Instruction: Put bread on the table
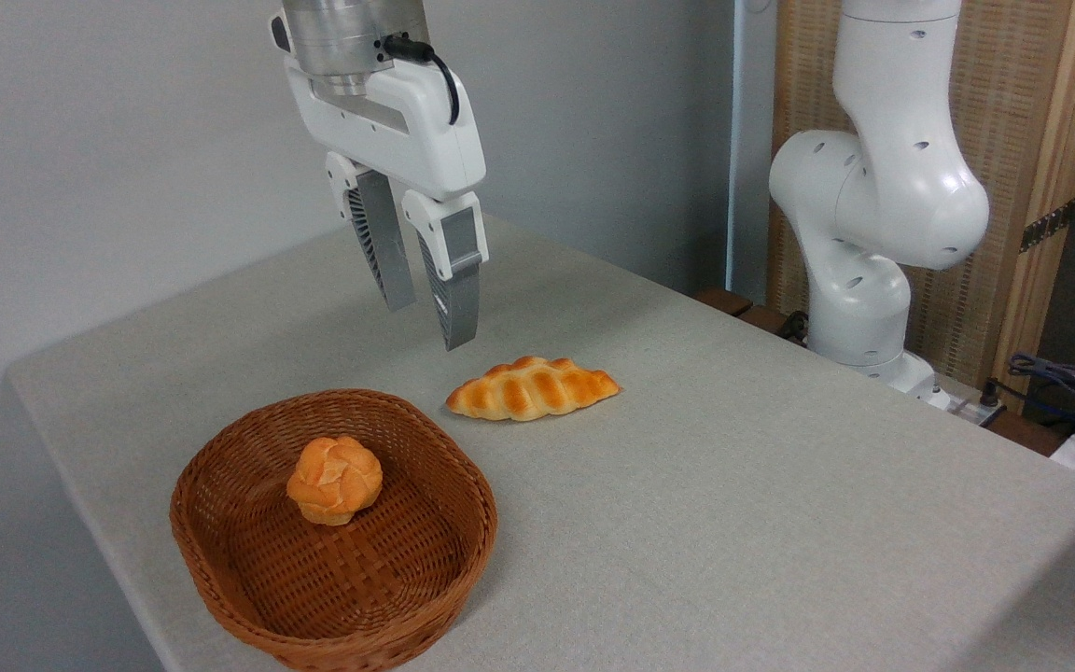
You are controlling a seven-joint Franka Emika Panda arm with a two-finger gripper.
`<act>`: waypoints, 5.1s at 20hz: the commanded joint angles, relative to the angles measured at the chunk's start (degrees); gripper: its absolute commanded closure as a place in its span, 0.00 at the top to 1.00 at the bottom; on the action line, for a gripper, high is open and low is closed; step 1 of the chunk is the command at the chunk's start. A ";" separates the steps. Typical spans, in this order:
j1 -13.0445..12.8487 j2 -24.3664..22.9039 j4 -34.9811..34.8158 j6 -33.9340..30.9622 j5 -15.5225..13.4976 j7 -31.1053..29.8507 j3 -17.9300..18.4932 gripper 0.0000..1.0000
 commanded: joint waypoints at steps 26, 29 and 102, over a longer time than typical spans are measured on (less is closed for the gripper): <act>-0.03 3.54 -12.24 24.18 -9.16 -0.35 -3.77 1.00; -0.03 5.48 -12.24 26.48 -9.87 -0.35 -4.56 1.00; 0.24 12.00 -11.19 32.63 -5.47 2.64 -6.32 0.42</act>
